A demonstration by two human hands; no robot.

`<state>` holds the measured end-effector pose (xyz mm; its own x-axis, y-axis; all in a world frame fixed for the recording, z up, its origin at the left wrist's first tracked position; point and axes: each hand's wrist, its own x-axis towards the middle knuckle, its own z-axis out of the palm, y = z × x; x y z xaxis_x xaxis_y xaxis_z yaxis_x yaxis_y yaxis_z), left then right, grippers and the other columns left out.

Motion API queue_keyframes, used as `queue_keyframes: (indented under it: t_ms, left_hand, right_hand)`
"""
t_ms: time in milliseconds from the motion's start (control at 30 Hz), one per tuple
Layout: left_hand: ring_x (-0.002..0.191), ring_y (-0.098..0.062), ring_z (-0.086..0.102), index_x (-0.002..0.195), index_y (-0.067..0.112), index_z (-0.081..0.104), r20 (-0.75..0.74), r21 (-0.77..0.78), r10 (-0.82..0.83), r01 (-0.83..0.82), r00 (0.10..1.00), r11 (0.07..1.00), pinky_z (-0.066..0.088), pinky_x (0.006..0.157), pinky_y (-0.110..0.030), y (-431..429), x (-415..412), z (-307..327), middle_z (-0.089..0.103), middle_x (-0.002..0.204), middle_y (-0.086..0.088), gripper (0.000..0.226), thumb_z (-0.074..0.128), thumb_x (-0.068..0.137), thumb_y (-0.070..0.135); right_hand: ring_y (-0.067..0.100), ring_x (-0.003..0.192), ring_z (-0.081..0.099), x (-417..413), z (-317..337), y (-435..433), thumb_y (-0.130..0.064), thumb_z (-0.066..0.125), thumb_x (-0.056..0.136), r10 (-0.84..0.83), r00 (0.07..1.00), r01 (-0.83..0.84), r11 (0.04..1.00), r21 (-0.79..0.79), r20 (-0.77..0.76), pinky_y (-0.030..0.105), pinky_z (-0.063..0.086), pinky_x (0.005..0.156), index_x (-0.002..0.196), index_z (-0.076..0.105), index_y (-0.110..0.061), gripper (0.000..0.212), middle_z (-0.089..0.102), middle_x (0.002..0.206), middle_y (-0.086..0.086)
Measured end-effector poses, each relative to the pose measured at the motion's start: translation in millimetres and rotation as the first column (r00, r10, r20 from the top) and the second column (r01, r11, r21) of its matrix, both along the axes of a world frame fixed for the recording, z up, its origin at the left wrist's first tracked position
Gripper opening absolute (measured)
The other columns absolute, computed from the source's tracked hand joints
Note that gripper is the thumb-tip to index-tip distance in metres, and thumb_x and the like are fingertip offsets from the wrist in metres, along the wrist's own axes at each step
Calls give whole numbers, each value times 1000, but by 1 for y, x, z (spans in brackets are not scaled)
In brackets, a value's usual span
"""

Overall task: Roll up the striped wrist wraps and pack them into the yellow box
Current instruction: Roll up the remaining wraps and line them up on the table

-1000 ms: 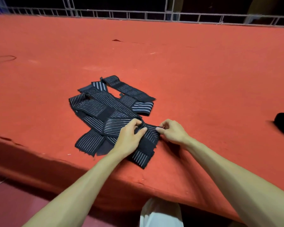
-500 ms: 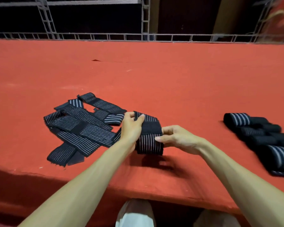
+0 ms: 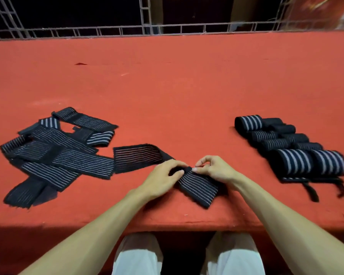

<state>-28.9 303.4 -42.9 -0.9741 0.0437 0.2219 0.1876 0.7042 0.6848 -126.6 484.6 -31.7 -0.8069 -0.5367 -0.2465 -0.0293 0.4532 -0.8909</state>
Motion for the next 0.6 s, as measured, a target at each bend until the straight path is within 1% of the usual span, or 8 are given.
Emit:
queue_keyframes:
  t_ms: [100,167,233,300,400,433,500,600]
  left_hand:
    - [114,-1,53,110,19,70,-15,-65,-11,10,1000,998,37,106,-28,0,-6,-24,65,117,10,21,57,94,16]
    - [119,5,46,109,30,71,-25,-122,68,-71,997,990,30,106,-37,0,-7,-30,61,116,23,20,59,93,24]
    - [118,9,40,109,39,69,-33,-237,143,-147,989,960,17,93,-33,5,-4,-28,57,115,31,19,58,94,32]
    - [114,1,39,111,41,68,-113,-359,170,-199,979,912,10,82,-29,9,0,-26,58,118,31,22,53,95,40]
    - [111,-13,44,113,36,69,-219,-489,136,-229,966,841,10,78,-29,12,7,-26,64,120,23,35,47,86,32]
    - [111,-13,44,113,34,70,-198,-459,128,-207,972,864,12,79,-29,13,9,-25,64,118,22,40,45,82,25]
    - [113,-6,44,110,31,70,-129,-239,100,-129,987,963,21,87,-31,12,17,-12,63,111,22,50,42,73,15]
    - [111,0,56,110,32,66,-133,209,13,16,991,978,39,99,-25,8,26,9,65,110,20,41,44,79,16]
  right_hand:
    - [13,65,54,-3,-2,20,-16,76,83,-4,998,11,994,-109,64,24,42,59,91,57,-11,21,61,74,5]
    - [10,63,57,-3,4,36,-12,72,85,116,984,-97,984,-147,132,19,45,58,91,60,-9,14,63,75,3]
    - [10,64,61,-1,11,47,-4,67,87,272,928,-233,957,-175,253,19,50,59,93,62,-4,9,64,77,5]
    - [13,66,63,-1,15,51,3,65,86,345,889,-309,937,-162,300,22,55,64,93,63,0,8,64,82,10]
    - [18,85,67,-5,21,52,9,70,78,370,877,-320,926,-201,305,23,55,78,103,67,2,26,67,98,15]
    - [19,92,67,-7,22,52,9,72,74,382,869,-318,918,-237,314,24,54,83,107,67,1,35,68,104,16]
    - [21,96,65,-8,27,48,8,72,68,380,882,-308,913,-269,280,26,51,91,110,67,0,43,68,109,18]
    - [24,79,67,-4,33,35,-5,75,79,279,948,-234,937,-259,152,30,57,80,98,67,5,23,68,89,20]
